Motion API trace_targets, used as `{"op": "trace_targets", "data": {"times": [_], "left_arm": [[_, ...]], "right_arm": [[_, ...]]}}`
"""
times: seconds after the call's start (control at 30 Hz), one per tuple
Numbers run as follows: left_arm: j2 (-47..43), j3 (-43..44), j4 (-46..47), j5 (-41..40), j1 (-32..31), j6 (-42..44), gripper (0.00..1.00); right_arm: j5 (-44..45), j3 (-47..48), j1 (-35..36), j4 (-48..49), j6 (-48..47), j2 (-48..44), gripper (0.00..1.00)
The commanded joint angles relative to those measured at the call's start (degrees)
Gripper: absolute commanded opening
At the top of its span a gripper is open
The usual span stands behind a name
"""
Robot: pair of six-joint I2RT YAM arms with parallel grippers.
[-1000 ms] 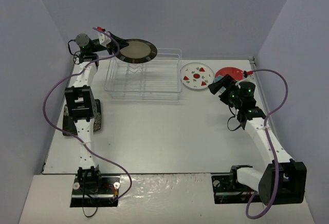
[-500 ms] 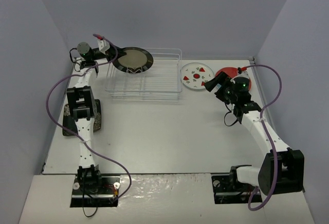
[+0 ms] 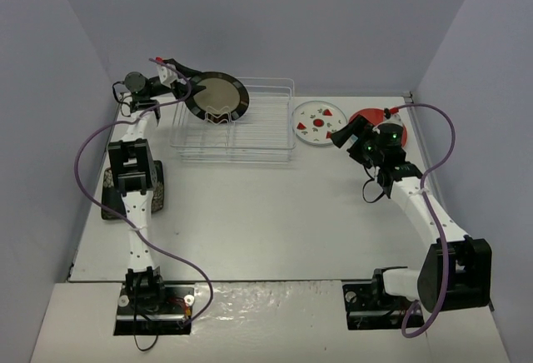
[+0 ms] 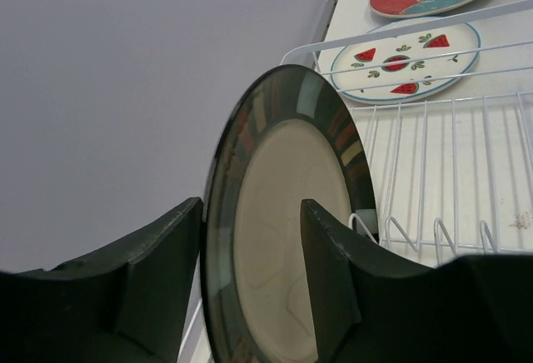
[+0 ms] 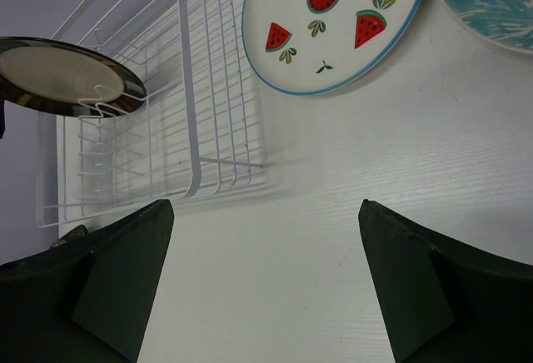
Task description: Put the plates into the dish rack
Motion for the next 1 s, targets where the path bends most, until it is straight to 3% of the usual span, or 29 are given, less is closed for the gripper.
{"op": "trace_targets", "data": {"times": [0.0, 0.1, 0.2, 0.27, 0.43, 0.53, 0.67, 0.73, 0.8, 0.97], "left_arm": [[-6.3, -0.7, 8.2, 6.8, -0.3, -2.0, 0.51], [-7.3, -1.1, 11.1, 6.8, -0.3, -4.8, 0.56], [-8.8, -0.6, 12.5, 5.6, -0.3, -8.6, 0.86], [-9.9, 2.2, 9.7, 4.6, -0.1, -12.1, 0.97], [-14.8, 8.2, -8.5, -0.1, 0.4, -12.0, 0.97], [-18.1, 5.5, -10.6, -5.0, 1.0, -13.0, 0.97], [-24.2, 2.4, -22.7, -15.3, 1.6, -11.3, 0.97], [-27.7, 0.6, -34.5, -23.6, 1.6, -9.1, 0.97], [-32.5, -1.8, -42.3, -41.3, 1.0, -7.4, 0.97], [-41.8, -7.9, -64.4, -72.5, -2.3, -2.2, 0.97]], "right_arm": [[1.1, 3.0, 0.5, 2.7, -0.6, -0.2, 0.91], [1.0, 2.8, 0.5, 2.8, -0.9, -0.4, 0.91], [1.0, 3.0, 0.5, 3.3, -1.3, -0.2, 0.91], [0.9, 3.0, 0.5, 3.8, -1.7, 0.0, 0.92], [0.6, 3.4, 0.5, 3.9, -2.7, 0.5, 0.93], [0.8, 3.3, 0.5, 3.5, -3.1, 0.3, 0.93], [3.0, 2.9, 0.5, 2.4, -2.9, -0.6, 0.95], [6.1, 2.6, 0.5, 1.1, -2.5, -1.5, 0.96], [11.2, 2.8, 0.5, -0.5, -2.0, -1.7, 0.98], [21.6, 3.1, 0.0, -3.6, 0.0, 1.0, 1.00]]}}
